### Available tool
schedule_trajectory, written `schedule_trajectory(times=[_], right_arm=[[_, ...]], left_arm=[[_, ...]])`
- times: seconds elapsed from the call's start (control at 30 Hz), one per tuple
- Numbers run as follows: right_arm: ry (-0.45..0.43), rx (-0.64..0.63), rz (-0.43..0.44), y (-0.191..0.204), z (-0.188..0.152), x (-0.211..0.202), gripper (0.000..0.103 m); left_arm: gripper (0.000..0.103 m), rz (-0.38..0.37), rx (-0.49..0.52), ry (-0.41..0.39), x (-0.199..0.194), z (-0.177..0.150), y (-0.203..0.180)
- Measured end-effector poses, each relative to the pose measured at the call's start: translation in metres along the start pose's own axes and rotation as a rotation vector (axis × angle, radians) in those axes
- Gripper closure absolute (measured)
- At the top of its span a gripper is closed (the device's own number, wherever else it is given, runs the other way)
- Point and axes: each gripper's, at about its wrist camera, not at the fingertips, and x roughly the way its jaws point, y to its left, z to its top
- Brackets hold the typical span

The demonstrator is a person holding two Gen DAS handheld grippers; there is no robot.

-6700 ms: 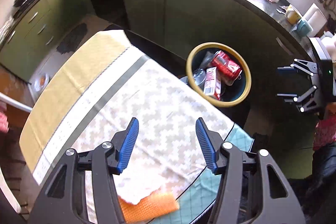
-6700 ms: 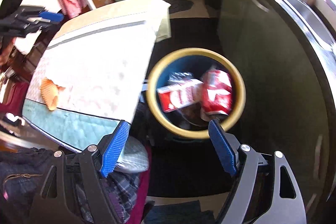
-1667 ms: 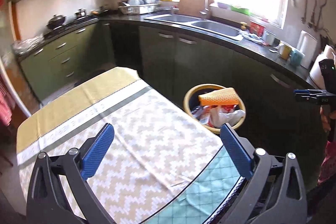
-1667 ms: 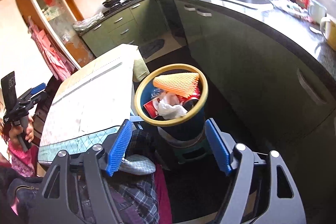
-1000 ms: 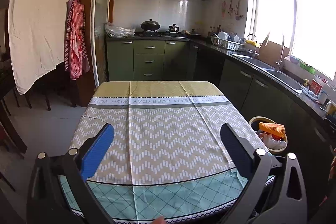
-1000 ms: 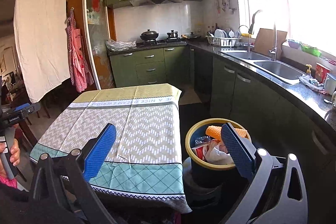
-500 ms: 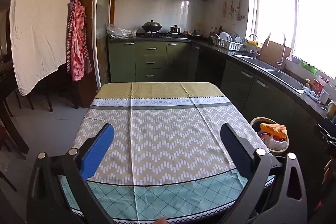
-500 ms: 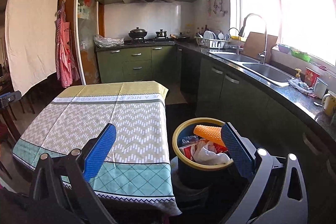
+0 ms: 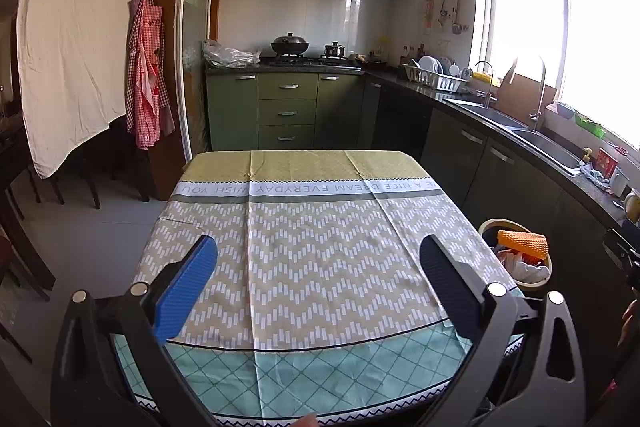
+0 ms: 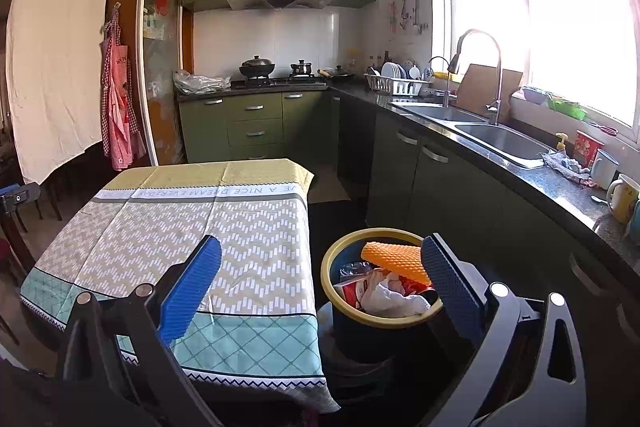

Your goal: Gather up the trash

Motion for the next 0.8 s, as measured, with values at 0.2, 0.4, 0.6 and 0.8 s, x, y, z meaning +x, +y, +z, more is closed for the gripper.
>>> schedule_trajectory(times=[0.2,0.4,0.6,0.8], right_arm=[[0.003,0.0,-0.004,-0.0009,-0.0002,0.0003,0.005],[-0.002,0.0,-0.008,-0.0006,0.0001,0.0,0.005],[0.003,-0.001,-0.009,-0.0007,-0.0001,0.0008,0.005],[0.002,0.0,-0.011,-0.0005,0.0001,0.0012,0.005]], left_arm=[[0.006,-0.001,0.001,0.003,0.001,-0.0022,-0.0006],[0.006,-0.004,-0.001,0.004,0.0015,-0.0025,-0.0005],[0.006,-0.004,0.002,0.005,0.0015,-0.004,-0.0011],[0.006,-0.003,0.0,0.007,0.0022,-0.0058,-0.0018]])
